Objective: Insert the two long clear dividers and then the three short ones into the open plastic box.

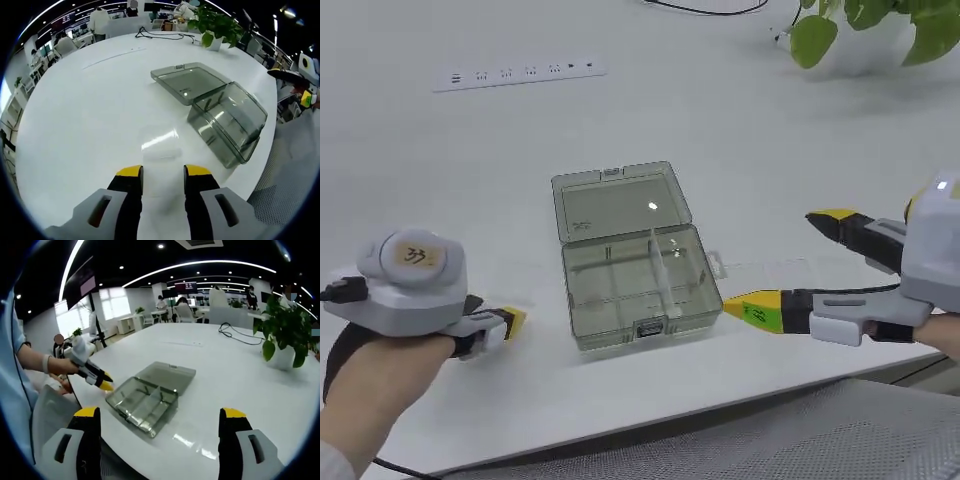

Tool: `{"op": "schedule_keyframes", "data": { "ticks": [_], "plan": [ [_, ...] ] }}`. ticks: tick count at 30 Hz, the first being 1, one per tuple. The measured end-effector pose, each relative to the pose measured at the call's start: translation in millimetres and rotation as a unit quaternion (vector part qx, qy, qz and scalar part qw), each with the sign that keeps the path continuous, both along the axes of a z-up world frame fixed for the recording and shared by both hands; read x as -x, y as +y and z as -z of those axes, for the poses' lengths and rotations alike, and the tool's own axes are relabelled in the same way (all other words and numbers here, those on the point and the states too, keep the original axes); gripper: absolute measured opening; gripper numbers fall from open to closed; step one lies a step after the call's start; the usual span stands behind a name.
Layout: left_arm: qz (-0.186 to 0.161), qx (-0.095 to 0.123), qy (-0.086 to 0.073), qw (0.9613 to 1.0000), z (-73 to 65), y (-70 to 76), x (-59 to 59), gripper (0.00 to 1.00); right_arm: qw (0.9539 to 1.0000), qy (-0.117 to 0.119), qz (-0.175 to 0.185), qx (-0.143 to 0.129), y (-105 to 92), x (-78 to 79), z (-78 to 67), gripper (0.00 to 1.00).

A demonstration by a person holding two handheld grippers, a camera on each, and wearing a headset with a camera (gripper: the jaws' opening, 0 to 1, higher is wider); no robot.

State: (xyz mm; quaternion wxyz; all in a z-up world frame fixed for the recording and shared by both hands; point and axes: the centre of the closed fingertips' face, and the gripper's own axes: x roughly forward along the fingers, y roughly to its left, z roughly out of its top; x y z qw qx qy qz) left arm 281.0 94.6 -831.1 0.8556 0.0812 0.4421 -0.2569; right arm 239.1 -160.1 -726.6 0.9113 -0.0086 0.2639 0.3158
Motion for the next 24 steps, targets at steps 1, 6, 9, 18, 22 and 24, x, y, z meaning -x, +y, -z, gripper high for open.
{"op": "schedule_keyframes", "data": {
  "ticks": [1, 6, 9, 18, 22, 24],
  "plan": [
    [-0.001, 0.001, -0.002, 1.0000, -1.0, 0.4, -0.4, 0.30, 1.0000, 0.000, 0.000, -0.001, 0.7, 0.0, -0.3, 0.99],
    [-0.010, 0.015, -0.005, 0.9998, -7.1, 2.5, -1.6, 0.30, 1.0000, 0.002, -0.004, 0.000, 1.6, -1.1, 2.0, 0.98],
    [-0.014, 0.021, -0.011, 0.9996, -12.8, 4.4, -1.7, 0.30, 1.0000, 0.002, -0.004, 0.000, 1.5, -2.5, 3.1, 0.98],
    [-0.012, 0.045, -0.039, 0.9981, -38.3, -1.7, -6.2, 0.30, 1.0000, 0.003, -0.005, -0.006, 7.9, -3.9, 0.7, 0.98],
    [-0.001, 0.061, -0.057, 0.9965, -51.8, -13.0, -9.1, 0.30, 0.9999, 0.003, -0.007, -0.011, 14.3, -4.5, -2.0, 0.97],
    [0.005, 0.068, -0.062, 0.9957, -56.9, -18.6, -9.8, 0.30, 0.9999, 0.002, -0.007, -0.011, 14.4, -6.6, -1.0, 0.97]
  ]
}}
